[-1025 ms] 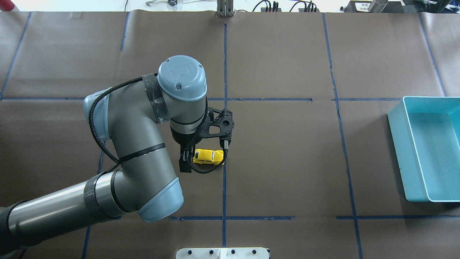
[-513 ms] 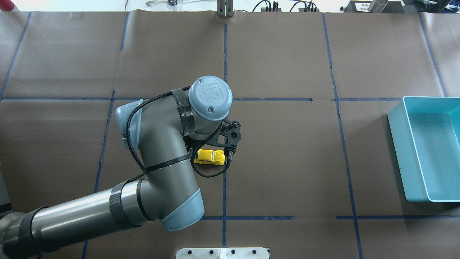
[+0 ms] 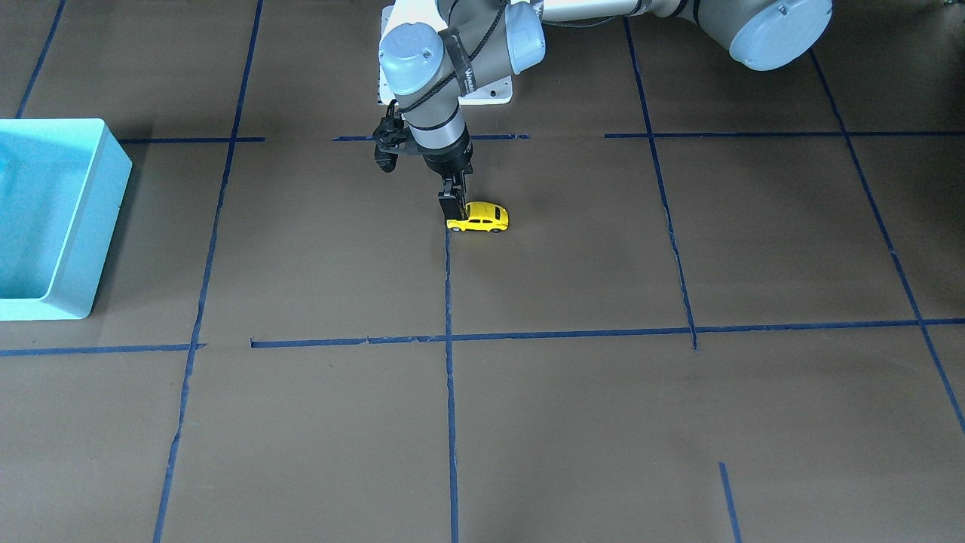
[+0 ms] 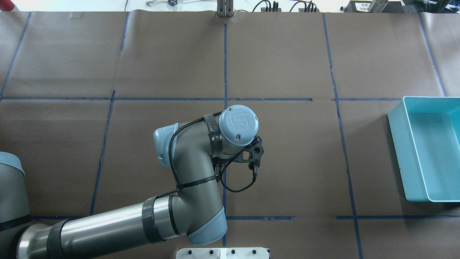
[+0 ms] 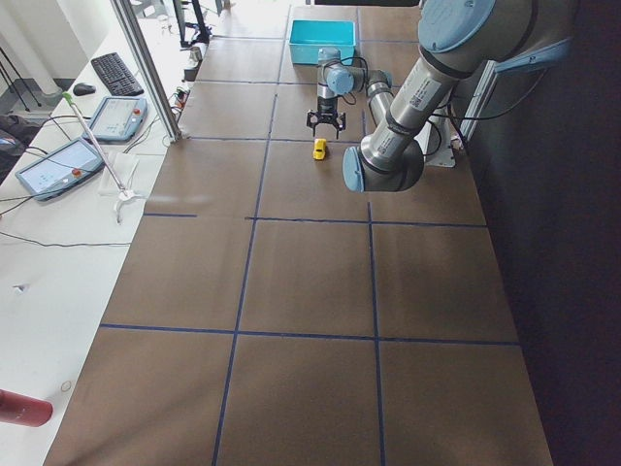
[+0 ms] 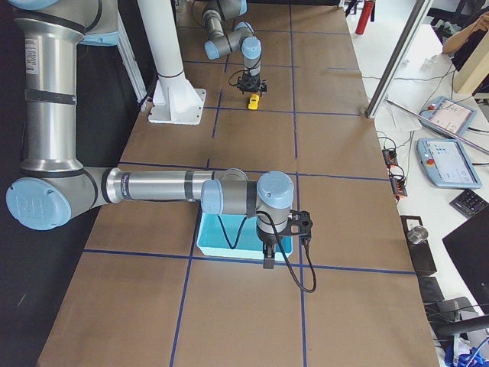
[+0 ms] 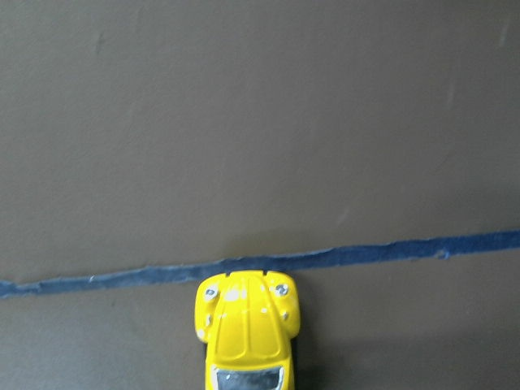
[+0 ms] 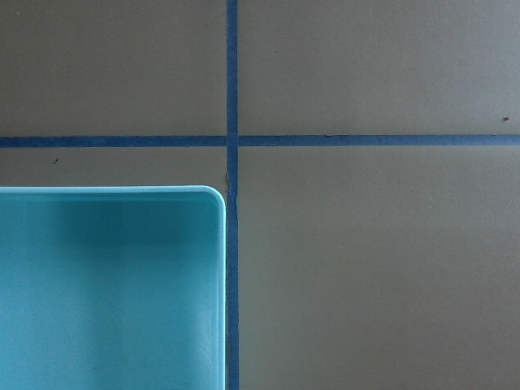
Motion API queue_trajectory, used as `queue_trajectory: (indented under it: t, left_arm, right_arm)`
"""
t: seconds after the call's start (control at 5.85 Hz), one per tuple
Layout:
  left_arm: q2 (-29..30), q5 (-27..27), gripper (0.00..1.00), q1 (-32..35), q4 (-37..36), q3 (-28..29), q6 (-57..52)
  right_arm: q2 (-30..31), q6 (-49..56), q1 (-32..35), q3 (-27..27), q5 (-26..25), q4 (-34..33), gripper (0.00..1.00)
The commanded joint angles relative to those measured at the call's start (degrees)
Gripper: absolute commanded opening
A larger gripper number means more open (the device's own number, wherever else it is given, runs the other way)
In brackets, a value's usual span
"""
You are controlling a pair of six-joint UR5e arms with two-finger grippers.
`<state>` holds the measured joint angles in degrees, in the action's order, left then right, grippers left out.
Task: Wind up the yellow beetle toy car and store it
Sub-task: 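Drag the pressed car backward along the table with the left gripper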
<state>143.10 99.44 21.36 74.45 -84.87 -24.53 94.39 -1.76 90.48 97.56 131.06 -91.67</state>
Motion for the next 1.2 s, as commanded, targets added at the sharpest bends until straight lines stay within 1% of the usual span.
queue_trajectory:
  t: [0.0,0.51,0.68,0.85,1.03]
  left_arm:
    - [0.1,-2.7,1.0,-0.2,2.3,1.5,0.3]
    - [0.1,-2.5,1.0,-0.2,6.1,4.6,0.4]
    - [0.2,-2.1,0.94,-0.2,6.3,4.6,0.5]
    - [0.1,-1.3,0.6,-0.2,6.8,4.6,0.5]
    - [0.1,-1.4,0.34,-0.2,6.8,4.6,0.3]
  right_arm:
    - [0.0,0.0,0.0,0.0,0.0,0.0,1.0]
    - [0.0,0.0,0.0,0.0,0.0,0.0,1.0]
    - [0.0,0.0,0.0,-0.1,0.0,0.0,1.0]
    - [0.0,0.0,0.0,-0.1,0.0,0.0,1.0]
    - [0.0,0.0,0.0,-0.1,0.0,0.0,1.0]
